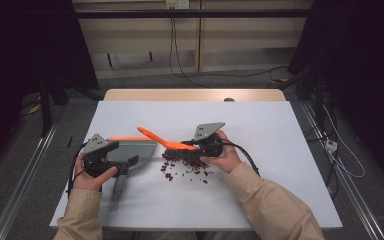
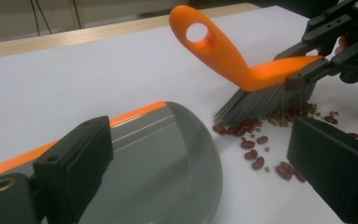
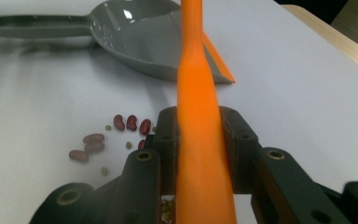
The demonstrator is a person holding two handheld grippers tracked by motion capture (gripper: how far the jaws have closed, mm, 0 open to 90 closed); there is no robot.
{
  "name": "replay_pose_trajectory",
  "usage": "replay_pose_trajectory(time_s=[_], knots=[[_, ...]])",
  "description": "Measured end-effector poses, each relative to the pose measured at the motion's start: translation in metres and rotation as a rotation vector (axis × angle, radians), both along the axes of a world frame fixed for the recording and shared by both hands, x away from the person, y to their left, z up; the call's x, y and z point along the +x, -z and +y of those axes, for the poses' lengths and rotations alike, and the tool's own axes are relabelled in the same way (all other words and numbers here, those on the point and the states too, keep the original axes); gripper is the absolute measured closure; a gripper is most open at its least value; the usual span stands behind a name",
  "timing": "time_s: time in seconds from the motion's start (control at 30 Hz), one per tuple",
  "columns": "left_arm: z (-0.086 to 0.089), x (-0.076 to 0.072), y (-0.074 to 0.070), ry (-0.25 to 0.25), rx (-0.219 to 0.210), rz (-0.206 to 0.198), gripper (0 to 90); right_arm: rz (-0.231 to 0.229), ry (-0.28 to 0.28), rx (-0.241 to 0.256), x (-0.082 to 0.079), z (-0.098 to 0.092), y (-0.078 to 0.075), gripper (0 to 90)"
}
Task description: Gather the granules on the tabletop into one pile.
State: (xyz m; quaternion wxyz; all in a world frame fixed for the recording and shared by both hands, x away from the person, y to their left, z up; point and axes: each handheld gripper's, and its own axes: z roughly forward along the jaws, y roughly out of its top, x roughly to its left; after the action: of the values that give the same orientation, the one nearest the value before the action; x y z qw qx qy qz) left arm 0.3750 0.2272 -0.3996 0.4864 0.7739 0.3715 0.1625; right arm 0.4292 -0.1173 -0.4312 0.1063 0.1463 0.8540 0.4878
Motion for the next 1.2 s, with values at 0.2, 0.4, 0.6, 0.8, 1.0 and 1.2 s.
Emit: replay_pose_trajectory(time_s=[0.2, 0.4, 0.6, 0.8, 1.0, 1.2], knots=[[-0.002, 0.001, 0.001, 0.004, -0.006, 0.004, 6.8, 0.004, 0.064, 0.055, 0.004, -0.013, -0.007, 71.5], [-0.005, 0.002, 0.002, 0.012, 0.002, 0.006, 6.8, 0.025, 0.16, 0.035, 0.003, -0.032, -0.007, 71.5], [-0.007, 0.002, 0.002, 0.02, 0.002, 0.007, 6.8, 0.031, 0.22, 0.024, -0.002, -0.048, -0.003, 71.3], [-0.007, 0.002, 0.002, 0.016, -0.001, 0.005, 6.8, 0.078, 0.281, 0.032, -0.005, -0.052, -0.001, 70.8], [-0.007, 0.002, 0.002, 0.023, 0.0, 0.003, 6.8, 0.104, 0.32, 0.003, -0.003, -0.047, -0.006, 65.5], [-0.008, 0.002, 0.002, 0.025, 0.002, 0.002, 6.8, 0.127, 0.345, -0.019, 0.001, -0.037, -0.012, 66.1]])
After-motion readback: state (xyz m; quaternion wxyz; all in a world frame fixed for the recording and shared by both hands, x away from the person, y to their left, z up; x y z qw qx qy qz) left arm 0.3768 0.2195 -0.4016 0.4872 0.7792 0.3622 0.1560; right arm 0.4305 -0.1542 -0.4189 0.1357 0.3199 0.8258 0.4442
